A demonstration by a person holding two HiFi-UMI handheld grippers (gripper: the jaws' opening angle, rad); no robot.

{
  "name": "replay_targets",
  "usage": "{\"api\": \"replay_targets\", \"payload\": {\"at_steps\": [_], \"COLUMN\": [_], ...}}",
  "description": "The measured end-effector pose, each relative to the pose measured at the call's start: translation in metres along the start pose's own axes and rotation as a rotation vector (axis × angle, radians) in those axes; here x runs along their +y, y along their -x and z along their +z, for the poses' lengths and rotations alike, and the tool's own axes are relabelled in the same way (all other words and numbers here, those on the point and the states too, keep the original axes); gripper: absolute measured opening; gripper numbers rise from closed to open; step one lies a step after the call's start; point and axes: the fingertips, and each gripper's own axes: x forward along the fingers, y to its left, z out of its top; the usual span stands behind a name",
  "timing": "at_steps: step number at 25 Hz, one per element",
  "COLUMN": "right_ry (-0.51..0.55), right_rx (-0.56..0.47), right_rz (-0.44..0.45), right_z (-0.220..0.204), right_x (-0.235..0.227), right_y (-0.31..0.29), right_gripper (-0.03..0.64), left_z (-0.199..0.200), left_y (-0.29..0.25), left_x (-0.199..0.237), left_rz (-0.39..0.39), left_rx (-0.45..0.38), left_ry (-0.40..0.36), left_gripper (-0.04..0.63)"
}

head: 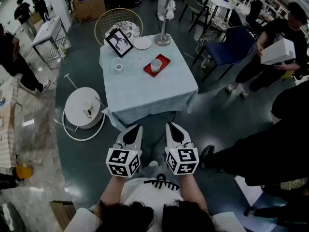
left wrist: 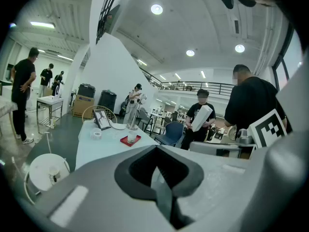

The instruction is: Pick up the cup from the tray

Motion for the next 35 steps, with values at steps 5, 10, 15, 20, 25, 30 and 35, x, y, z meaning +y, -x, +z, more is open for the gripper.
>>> {"api": "replay_targets", "payload": {"at_steps": [5,10,15,20,25,30,35], "right_ry": [0.035,0.032,0.024,-0.012,-0.03,-0.025,-0.029], "right_rx": [0.02,0.017,0.016,0.015,0.018,0.018,0.018], "right_rz": [-0.016,-0.01,-0.017,-0.026,-0.037,-0.012,-0.003], "right_z": [-0.002,0.001,0.002,0.0,-0.001,0.003,0.007], "right_x": [-0.001,0.0,-0.003,-0.01,-0.013,-0.01,-0.011], "right_y": [-0.006,-0.009,-0.012,-0.011,-0.014,-0.022,-0.032], "right_gripper": [0.023,0.023,0.023,0.025,0.026,0.082,0.124], "left_z": [-0.001,-0.004,-0.004,-0.006,-0.006,-0.002,0.002], "left_y": [-0.001,-0.008,-0.012,-0.016,-0.018,-0.022,-0.029], "left_x": [0.006,0.008,0.007,0.006,0.01,0.015,0.025], "left_rz": [0.015,0.006,-0.006,-0.011,-0.01,-0.003,0.016], "left_rx": [0.008,0.036,0.034,0.04,0.047,0.04,0.038], "left_ry": [0.006,0.019,0.011,0.009,0.006,-0.001,0.017], "left_gripper": [0.0,0.001,0.0,0.0,0.0,0.0,0.0]}}
